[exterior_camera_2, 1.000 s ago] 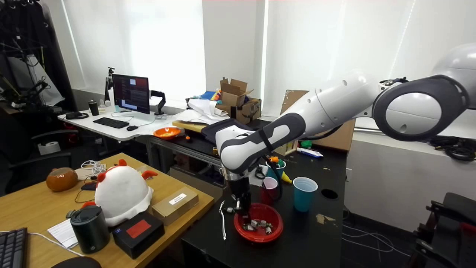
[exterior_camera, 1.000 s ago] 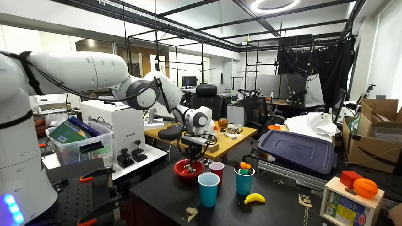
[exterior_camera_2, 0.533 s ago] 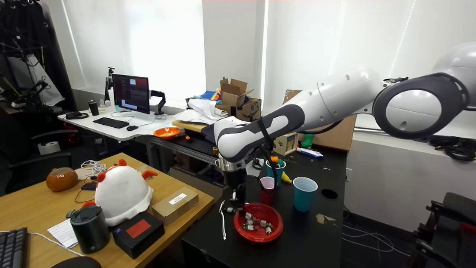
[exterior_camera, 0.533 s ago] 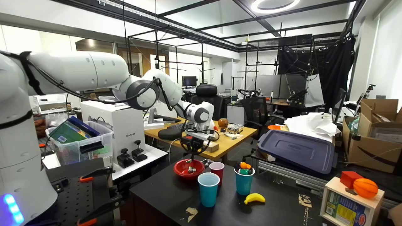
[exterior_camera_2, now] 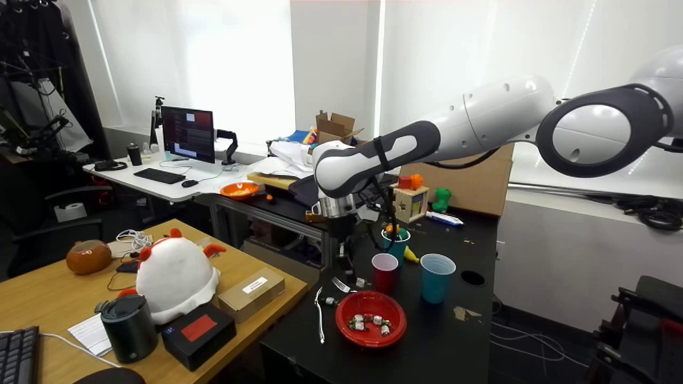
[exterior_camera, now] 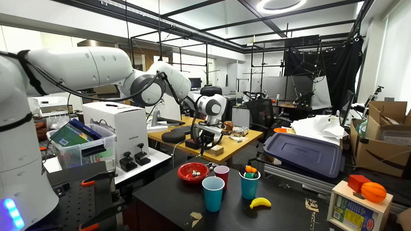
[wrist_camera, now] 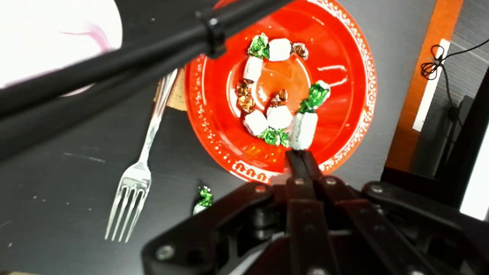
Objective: Put the sweets into the blue cup.
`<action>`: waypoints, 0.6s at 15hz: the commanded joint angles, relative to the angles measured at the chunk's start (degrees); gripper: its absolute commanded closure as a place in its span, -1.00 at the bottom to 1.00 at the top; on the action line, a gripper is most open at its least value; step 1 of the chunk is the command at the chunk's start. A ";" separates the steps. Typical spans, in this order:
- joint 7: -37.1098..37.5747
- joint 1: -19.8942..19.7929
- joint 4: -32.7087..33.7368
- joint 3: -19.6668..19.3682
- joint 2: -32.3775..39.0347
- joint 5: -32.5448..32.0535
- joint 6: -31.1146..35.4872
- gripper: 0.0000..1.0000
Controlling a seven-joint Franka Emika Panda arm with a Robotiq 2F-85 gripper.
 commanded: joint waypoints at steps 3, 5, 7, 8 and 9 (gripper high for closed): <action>-3.02 -3.55 -2.15 1.92 -5.18 1.38 -3.54 0.99; -3.58 -4.58 -2.56 2.70 -6.28 1.29 -4.11 0.99; -3.03 -5.59 -3.07 3.15 -7.26 1.40 -4.66 0.99; -2.70 -6.18 -3.31 3.48 -7.62 1.58 -4.75 0.99; -2.65 -6.56 -3.53 3.68 -7.82 1.53 -4.86 0.99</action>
